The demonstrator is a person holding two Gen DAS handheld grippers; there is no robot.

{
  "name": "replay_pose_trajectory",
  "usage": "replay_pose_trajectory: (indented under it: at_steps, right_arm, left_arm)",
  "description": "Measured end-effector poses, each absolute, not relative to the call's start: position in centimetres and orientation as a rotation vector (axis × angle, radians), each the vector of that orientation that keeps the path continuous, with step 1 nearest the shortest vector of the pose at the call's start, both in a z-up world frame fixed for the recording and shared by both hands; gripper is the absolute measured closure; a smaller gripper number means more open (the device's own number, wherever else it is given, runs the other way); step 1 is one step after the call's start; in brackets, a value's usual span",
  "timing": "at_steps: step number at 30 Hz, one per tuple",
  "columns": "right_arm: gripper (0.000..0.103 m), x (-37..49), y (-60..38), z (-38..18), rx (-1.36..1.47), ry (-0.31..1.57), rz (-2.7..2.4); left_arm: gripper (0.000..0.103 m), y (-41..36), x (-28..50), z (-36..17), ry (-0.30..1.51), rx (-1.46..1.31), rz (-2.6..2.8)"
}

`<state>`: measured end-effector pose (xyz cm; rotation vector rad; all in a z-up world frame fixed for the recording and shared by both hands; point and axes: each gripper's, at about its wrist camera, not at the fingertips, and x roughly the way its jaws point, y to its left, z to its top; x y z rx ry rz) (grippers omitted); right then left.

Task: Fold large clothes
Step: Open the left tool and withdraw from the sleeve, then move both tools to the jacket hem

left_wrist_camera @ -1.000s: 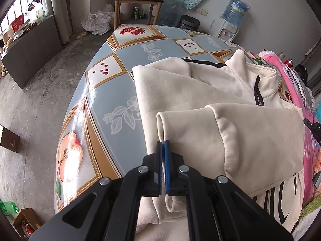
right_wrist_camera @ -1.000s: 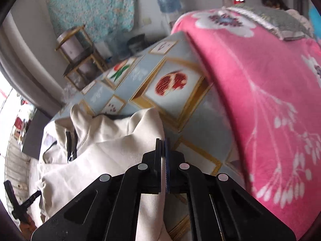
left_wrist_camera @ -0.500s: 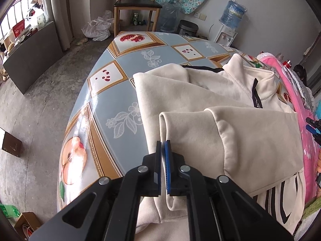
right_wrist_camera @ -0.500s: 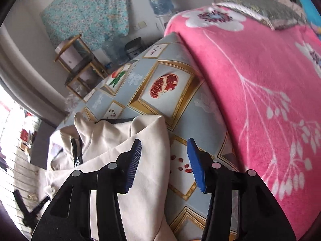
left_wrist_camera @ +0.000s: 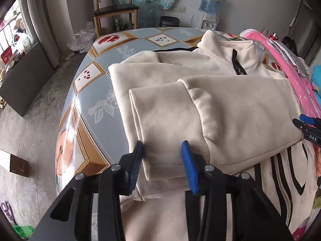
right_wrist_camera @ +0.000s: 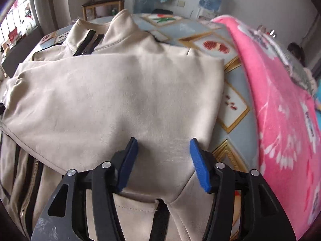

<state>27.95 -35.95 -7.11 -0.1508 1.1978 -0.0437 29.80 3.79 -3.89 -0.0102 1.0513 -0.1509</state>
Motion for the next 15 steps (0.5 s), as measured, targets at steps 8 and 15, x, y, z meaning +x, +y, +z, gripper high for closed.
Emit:
replay_pose_trajectory:
  at_steps: [8, 15]
  right_arm:
    - [0.017, 19.0, -33.7, -0.3, -0.08, 1.095, 0.028]
    - [0.011, 10.7, -30.5, -0.7, 0.109, 1.142, 0.07]
  left_arm:
    - [0.045, 6.3, 24.6, 0.2, 0.988, -0.054, -0.117]
    - [0.033, 5.1, 17.0, 0.1, 1.018, -0.042, -0.184]
